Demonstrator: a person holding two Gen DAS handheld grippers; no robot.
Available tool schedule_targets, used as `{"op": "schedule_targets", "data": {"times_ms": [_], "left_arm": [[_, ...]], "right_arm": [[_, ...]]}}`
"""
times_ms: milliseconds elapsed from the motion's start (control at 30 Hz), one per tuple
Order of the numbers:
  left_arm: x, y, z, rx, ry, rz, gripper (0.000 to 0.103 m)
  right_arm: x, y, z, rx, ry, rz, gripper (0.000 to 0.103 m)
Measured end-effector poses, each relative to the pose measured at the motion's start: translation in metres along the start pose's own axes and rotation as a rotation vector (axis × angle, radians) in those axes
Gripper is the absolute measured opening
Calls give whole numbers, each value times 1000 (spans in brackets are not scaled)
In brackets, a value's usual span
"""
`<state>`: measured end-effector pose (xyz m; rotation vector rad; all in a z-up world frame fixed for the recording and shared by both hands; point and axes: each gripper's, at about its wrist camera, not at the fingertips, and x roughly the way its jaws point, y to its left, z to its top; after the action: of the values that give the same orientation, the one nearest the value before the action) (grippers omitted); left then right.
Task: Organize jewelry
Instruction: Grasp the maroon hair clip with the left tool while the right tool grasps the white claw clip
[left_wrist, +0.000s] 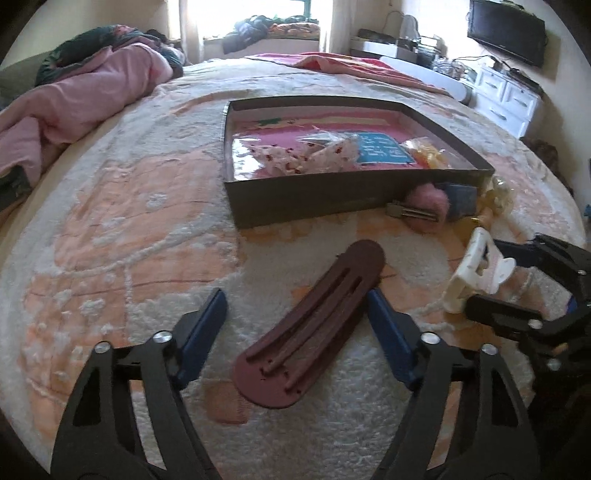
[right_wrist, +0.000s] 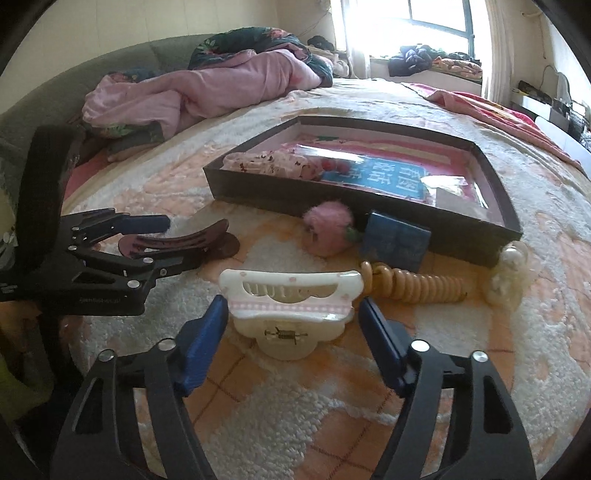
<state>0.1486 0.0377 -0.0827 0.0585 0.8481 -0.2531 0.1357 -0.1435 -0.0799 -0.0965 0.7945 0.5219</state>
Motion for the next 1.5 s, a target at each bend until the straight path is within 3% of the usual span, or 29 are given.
{"op": "schedule_targets", "data": {"times_ms": [67, 200, 233, 333, 567, 900, 1500], "left_arm": [[1, -3, -1, 10, 7, -15, 51], [2, -9, -2, 33, 15, -21, 38], [2, -10, -3, 31, 16, -30, 28], [0, -13, -4, 35, 12, -21, 22], [-11, -11, -3, -7, -9, -30, 19], [-39, -25, 16, -51, -108, -81, 19], [-13, -61, 70, -38, -135, -136, 19]], "right_arm": [[2, 1, 1, -3, -5, 0, 66], [4, 4, 3, -11, -19, -7, 64], [4, 6, 3, -17, -27, -6, 59], [1, 9, 3, -39, -37, -7, 59], [-15, 3, 4, -14, -72, 3, 59], [-48, -19, 13, 34, -135, -27, 59], [-74, -77, 35, 106, -211, -130, 59]]}}
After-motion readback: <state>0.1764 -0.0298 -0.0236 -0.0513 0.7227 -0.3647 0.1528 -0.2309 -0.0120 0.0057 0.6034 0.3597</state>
